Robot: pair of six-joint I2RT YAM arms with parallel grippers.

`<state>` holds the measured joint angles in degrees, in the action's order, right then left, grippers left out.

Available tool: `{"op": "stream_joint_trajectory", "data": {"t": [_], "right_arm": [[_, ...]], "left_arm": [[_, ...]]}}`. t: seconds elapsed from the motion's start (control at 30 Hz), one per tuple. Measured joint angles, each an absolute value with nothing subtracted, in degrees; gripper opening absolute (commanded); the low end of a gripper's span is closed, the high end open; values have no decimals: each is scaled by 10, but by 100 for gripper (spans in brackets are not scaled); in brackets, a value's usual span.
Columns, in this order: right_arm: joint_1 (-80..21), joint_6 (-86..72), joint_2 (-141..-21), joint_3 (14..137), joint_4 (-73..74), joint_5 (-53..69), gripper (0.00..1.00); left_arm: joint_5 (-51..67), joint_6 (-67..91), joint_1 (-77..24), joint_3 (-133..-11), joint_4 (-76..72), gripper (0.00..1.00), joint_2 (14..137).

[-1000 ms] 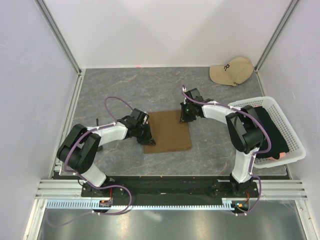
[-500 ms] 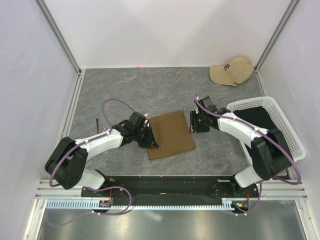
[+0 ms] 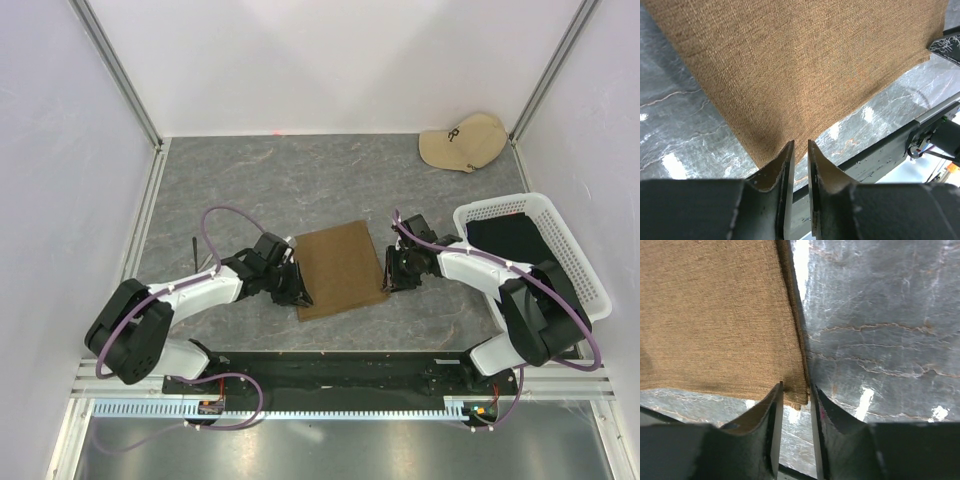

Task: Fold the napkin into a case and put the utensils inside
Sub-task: Pick up the top corner of the square-folded napkin from the center of the board.

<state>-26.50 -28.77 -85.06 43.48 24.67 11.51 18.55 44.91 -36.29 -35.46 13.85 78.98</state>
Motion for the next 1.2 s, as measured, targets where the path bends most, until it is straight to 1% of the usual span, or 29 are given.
{"op": "stream_joint_trajectory", "data": {"t": [0.3, 0.37, 0.5, 0.63, 0.67, 0.77, 0.8, 0.9, 0.93, 0.97, 1.0, 1.2], "right_arm": [[-264, -293, -850, 425, 232, 120, 33], [-264, -293, -850, 425, 232, 120, 36], [-264, -292, -842, 425, 234, 120, 36], [-263, -289, -832, 425, 240, 119, 34], [-263, -288, -831, 425, 241, 120, 32], [-262, -287, -831, 425, 241, 123, 22], [-261, -288, -831, 425, 241, 124, 22], [-261, -287, -831, 425, 240, 126, 13], [-260, -288, -831, 425, 240, 128, 6], [-260, -289, -831, 425, 239, 129, 1], [-260, -289, -831, 425, 239, 131, 0], [-256, -292, -830, 425, 239, 140, 0]], "left_arm": [[185, 449, -363, -341, 140, 24, 778], [185, 449, -363, -341, 141, 25, 778], [186, 449, -363, -340, 142, 26, 772], [186, 449, -363, -340, 142, 25, 772], [186, 449, -363, -340, 142, 25, 772], [186, 449, -363, -340, 142, 25, 772], [186, 449, -363, -340, 142, 25, 772], [186, 449, -363, -340, 143, 27, 771], [185, 449, -363, -340, 145, 27, 768], [185, 449, -363, -340, 147, 27, 763], [185, 449, -363, -340, 149, 27, 758], [180, 449, -363, -340, 152, 24, 741]]}}
